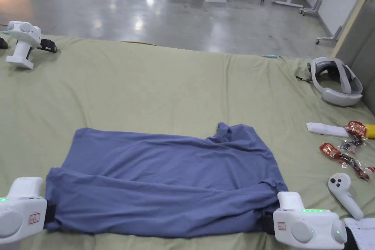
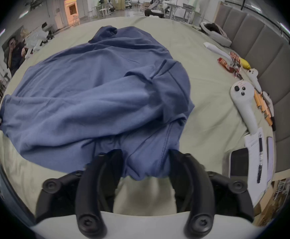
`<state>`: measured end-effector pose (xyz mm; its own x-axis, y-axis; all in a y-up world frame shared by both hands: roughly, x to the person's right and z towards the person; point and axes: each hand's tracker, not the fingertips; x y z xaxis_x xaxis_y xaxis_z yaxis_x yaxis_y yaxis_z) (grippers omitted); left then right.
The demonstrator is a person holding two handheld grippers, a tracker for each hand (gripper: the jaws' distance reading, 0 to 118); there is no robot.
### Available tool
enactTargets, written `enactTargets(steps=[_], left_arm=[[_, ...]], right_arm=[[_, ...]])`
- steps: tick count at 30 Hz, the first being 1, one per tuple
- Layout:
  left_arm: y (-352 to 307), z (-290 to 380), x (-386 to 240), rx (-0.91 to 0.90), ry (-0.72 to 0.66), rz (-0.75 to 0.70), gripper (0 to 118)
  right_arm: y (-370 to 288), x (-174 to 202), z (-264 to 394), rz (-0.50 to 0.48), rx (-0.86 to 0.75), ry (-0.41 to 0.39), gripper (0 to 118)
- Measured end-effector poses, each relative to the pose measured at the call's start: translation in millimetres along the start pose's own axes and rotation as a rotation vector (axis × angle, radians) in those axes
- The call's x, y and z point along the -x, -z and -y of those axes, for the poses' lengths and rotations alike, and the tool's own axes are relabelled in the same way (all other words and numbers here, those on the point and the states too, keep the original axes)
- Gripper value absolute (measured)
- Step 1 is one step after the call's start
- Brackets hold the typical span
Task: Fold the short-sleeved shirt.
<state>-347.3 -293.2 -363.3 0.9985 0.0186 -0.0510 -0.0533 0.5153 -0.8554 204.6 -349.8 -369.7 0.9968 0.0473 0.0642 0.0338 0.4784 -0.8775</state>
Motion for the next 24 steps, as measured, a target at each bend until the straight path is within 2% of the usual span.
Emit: enactTargets(steps=[1,2,4,5,9,11,15,17,21,24], left_arm=[[1,1,0,0.000,-0.003,0.002,7],[1,1,0,0.001,-0.004,0.002,7],[2,1,0,0.000,-0.004,0.002,7],[2,1,0,0.000,-0.005,0.004,7],[-11,-5,4,-0.023,-0.026,0.027,7],[-21,-9,7,-0.039,-0.041,0.048,7],[-40,-14,12,-0.069,-0.068,0.092,7],[-47,-12,16,-0.070,-0.072,0.103,7],[-54,7,23,-0.044,-0.068,0.090,7],[-55,34,35,0.005,-0.092,0.094,7]], right_arm=[[-3,3,1,-0.016,-0.006,-0.009,27],[-5,7,1,-0.036,-0.010,-0.025,14],[-7,15,1,0.020,-0.011,-0.085,12],[-8,16,1,0.015,-0.010,-0.092,11],[-41,9,-6,0.016,-0.063,-0.051,10],[-63,8,-11,0.048,-0.094,-0.065,10],[-97,-1,-15,0.031,-0.112,-0.072,10],[-107,-4,-11,0.017,-0.105,-0.070,10],[-115,-2,13,0.046,-0.069,-0.122,10],[-112,-6,40,0.047,-0.013,-0.115,10]])
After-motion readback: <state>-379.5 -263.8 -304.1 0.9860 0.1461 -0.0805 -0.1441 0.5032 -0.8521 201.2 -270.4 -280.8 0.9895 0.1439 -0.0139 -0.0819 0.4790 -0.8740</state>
